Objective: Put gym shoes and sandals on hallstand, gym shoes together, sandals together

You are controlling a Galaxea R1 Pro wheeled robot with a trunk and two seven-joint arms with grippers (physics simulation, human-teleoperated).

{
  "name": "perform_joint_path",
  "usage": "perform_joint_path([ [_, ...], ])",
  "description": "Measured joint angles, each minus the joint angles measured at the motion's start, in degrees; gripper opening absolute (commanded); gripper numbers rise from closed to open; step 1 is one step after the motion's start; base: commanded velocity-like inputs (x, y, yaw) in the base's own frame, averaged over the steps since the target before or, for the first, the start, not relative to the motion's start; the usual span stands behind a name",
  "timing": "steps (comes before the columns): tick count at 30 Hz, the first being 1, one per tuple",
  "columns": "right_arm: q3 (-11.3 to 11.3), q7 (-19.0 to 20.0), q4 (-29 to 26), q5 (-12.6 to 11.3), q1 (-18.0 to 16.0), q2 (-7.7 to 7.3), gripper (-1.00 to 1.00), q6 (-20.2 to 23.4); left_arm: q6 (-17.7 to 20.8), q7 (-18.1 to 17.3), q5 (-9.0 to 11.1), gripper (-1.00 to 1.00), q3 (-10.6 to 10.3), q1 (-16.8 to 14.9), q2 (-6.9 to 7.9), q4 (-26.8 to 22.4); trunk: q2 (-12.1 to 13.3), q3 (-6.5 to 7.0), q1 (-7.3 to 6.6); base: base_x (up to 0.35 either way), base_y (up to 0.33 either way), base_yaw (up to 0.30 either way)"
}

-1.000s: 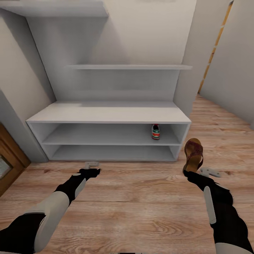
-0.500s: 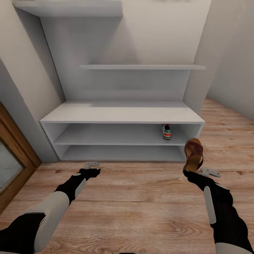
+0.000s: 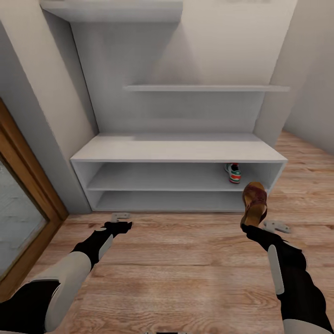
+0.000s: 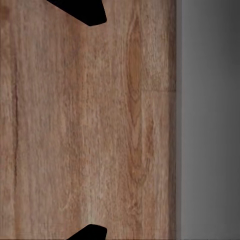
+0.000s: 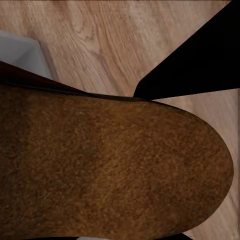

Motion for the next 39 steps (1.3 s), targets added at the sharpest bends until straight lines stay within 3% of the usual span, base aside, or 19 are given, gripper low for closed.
perform_joint_path([
  [7, 0.0, 0.0, 0.0, 0.0, 0.0, -0.07, -1.0, -0.06, -0.01, -0.01, 0.0, 1.0, 0.0, 0.0, 0.0, 0.0, 0.0, 0.0, 0.0, 0.0, 0.262, 0.0],
  [22, 0.24, -0.07, 0.13, 0.0, -0.01, 0.0, -1.0, -0.41, -0.13, -0.25, -0.08, 1.0, 0.0, 0.01, 0.0, 0.68, 0.0, 0.0, 0.0, 0.0, 0.011, 0.0],
  [25, 0.54, -0.01, 0.31, -0.07, -0.01, 0.0, -1.0, -0.4, -2.13, -3.28, -0.14, 1.0, -0.01, 0.48, 0.01, 1.8, 0.0, 0.0, 0.0, 0.0, 0.0, 0.0],
  [28, 4.01, -0.07, 0.86, -0.54, 0.0, 0.02, -1.0, -0.42, -8.69, -12.62, -0.18, 1.0, -0.03, 0.77, 0.2, 4.19, 0.0, 0.0, 0.0, 0.0, 0.0, 0.0],
  [29, 7.8, -0.11, 2.79, -0.53, 0.01, 0.02, -1.0, -0.41, -12.49, -20.74, -0.27, 1.0, -0.08, 0.82, 0.23, 5.73, 0.01, -0.01, 0.01, 0.0, 0.0, 0.0],
  [30, 10.36, -0.12, 4.46, -1.02, 0.01, 0.07, -1.0, -0.42, -13.88, -25.1, -0.33, 1.0, -0.04, 0.83, 0.25, 6.22, 0.0, 0.0, 0.01, 0.0, 0.0, 0.0],
  [33, 13.06, -0.15, 6.65, -0.22, 0.0, 0.08, -1.0, -0.4, -15.4, -30.44, -0.37, 1.0, 0.0, 0.85, 0.34, 6.51, 0.0, 0.0, 0.0, 0.0, 0.0, 0.0],
  [34, 14.72, -0.14, 8.29, -0.57, 0.01, 0.1, -1.0, -0.4, -16.59, -35.05, -0.38, 1.0, -0.02, 0.84, 0.47, 6.63, 0.0, 0.0, 0.01, 0.0, 0.0, 0.0],
  [35, 15.25, -0.15, 9.02, -0.16, 0.0, 0.09, -1.0, -0.4, -17.06, -36.98, -0.38, 1.0, 0.0, 0.84, 0.55, 6.66, 0.0, 0.0, 0.0, 0.0, 0.0, 0.0],
  [39, 17.91, -0.18, 16.04, -0.12, 0.0, 0.09, -1.0, -0.42, -19.6, -50.23, -0.29, 1.0, 0.06, 0.86, 2.17, 6.76, 0.0, 0.0, 0.0, 0.0, 0.0, 0.0],
])
